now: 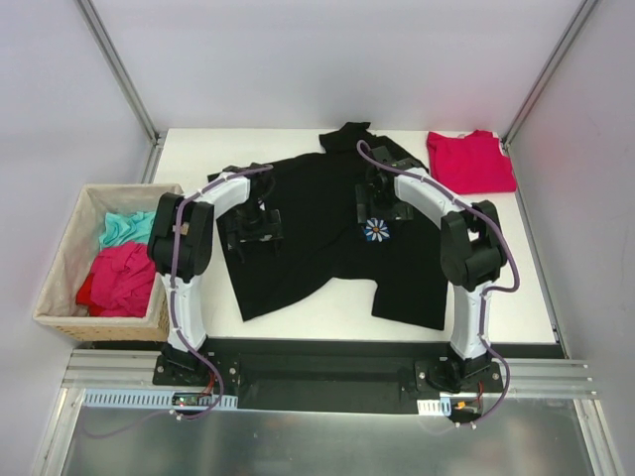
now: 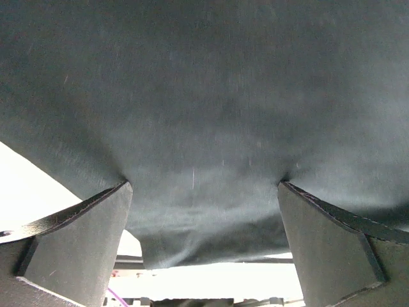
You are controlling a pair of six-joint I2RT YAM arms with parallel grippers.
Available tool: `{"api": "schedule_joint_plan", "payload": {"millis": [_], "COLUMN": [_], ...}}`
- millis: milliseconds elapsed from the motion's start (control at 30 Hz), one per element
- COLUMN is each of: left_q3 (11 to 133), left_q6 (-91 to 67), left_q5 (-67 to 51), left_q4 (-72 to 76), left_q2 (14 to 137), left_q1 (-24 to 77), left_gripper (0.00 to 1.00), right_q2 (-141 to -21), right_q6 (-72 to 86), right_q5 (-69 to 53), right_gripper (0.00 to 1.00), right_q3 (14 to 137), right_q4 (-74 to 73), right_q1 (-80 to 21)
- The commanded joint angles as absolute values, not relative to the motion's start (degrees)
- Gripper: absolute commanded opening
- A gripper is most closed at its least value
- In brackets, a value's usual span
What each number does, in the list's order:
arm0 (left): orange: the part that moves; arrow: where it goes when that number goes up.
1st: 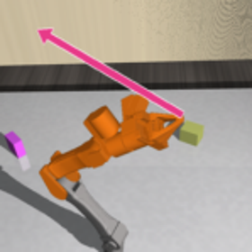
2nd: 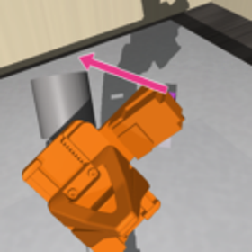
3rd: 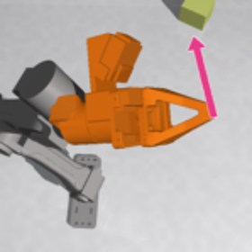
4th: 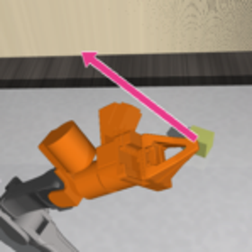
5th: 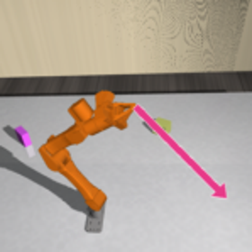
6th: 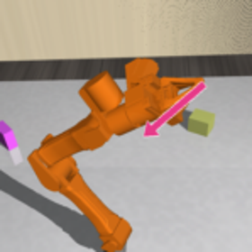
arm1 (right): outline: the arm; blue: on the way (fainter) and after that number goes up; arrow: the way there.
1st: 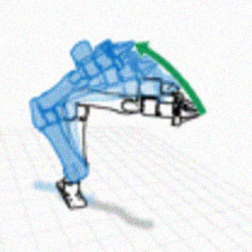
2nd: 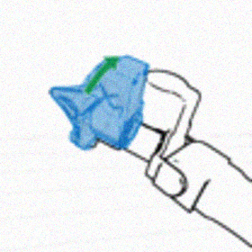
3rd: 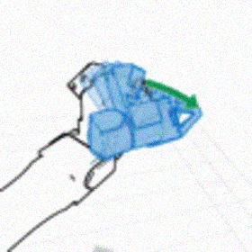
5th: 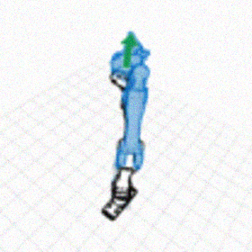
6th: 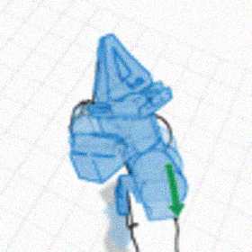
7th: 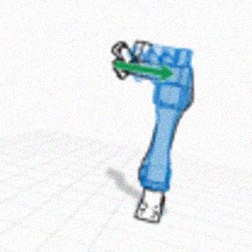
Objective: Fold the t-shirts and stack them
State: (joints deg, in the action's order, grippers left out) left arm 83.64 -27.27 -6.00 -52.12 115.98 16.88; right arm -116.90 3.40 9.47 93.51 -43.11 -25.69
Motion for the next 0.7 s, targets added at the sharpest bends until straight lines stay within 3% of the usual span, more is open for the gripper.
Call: {"api": "schedule_joint_plan", "payload": {"millis": [0, 367, 667], "left_q3": [85.9, 103.1, 118.7], "left_q6": [-28.0, -27.2, -25.7], "left_q5": [-6.9, -5.0, -3.5], "left_q4": [-52.6, -59.3, -65.8], "left_q2": [120.8, 130.3, 137.5], "left_q1": [17.0, 14.3, 6.7], "left_gripper": [0.99, 0.99, 0.99], "right_q2": [-114.9, -113.1, -112.6], "right_q6": [3.3, 2.8, 2.6], "right_q5": [11.1, 11.4, 11.4], "right_gripper": [0.97, 0.97, 0.97], "right_q3": [94.7, 93.4, 93.5], "right_q4": [-43.5, -43.0, -43.0], "right_q1": [-25.2, -25.2, -25.2]}}
